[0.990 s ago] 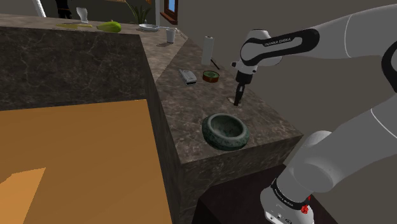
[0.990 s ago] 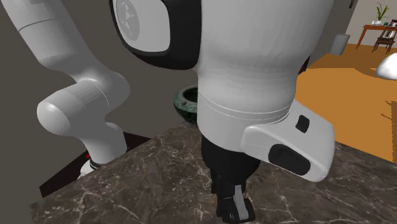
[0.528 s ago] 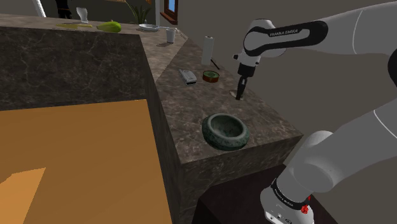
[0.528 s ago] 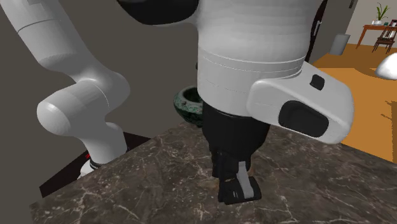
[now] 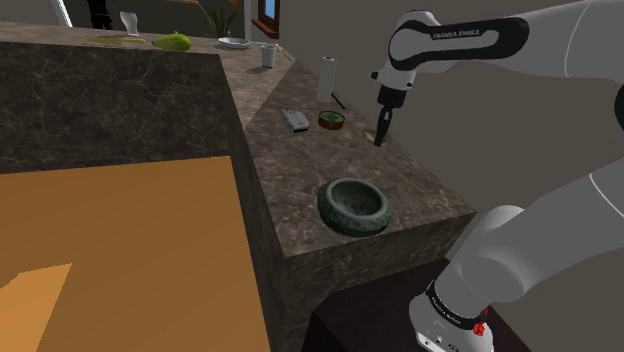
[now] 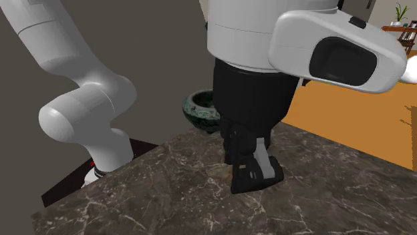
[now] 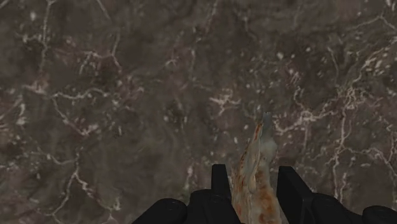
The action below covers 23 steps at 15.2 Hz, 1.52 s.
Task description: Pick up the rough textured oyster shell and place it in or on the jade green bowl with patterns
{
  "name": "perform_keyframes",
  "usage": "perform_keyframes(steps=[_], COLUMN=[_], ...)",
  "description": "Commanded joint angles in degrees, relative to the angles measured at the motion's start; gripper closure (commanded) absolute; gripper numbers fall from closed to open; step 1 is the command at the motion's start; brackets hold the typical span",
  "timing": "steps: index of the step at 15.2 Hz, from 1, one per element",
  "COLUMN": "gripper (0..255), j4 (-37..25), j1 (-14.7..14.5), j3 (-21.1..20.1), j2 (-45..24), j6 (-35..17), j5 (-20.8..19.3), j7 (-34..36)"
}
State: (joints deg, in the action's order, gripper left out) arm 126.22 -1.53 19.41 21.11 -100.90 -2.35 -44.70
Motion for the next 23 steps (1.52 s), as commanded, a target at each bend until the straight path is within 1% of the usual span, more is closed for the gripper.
perform_keyframes(steps=[1,12,13,18,23], gripper=[255,255,255,255,255], j4=[-1.4,-10.1,-10.3,-3.1,2.4], j1=[-0.1,-0.4,-0.4,-1.7,-3.3], j3=[-0.1,-0.7,-0.7,-5.9,-11.3], j2=[0.1,-0.1,-0.2,7.2,13.4], j6=[1.6,10.0,10.1,10.2,10.5], j5=[0.0,0.4,0.4,1.2,3.5], j7=[0.1,0.5,0.5,7.4,14.0])
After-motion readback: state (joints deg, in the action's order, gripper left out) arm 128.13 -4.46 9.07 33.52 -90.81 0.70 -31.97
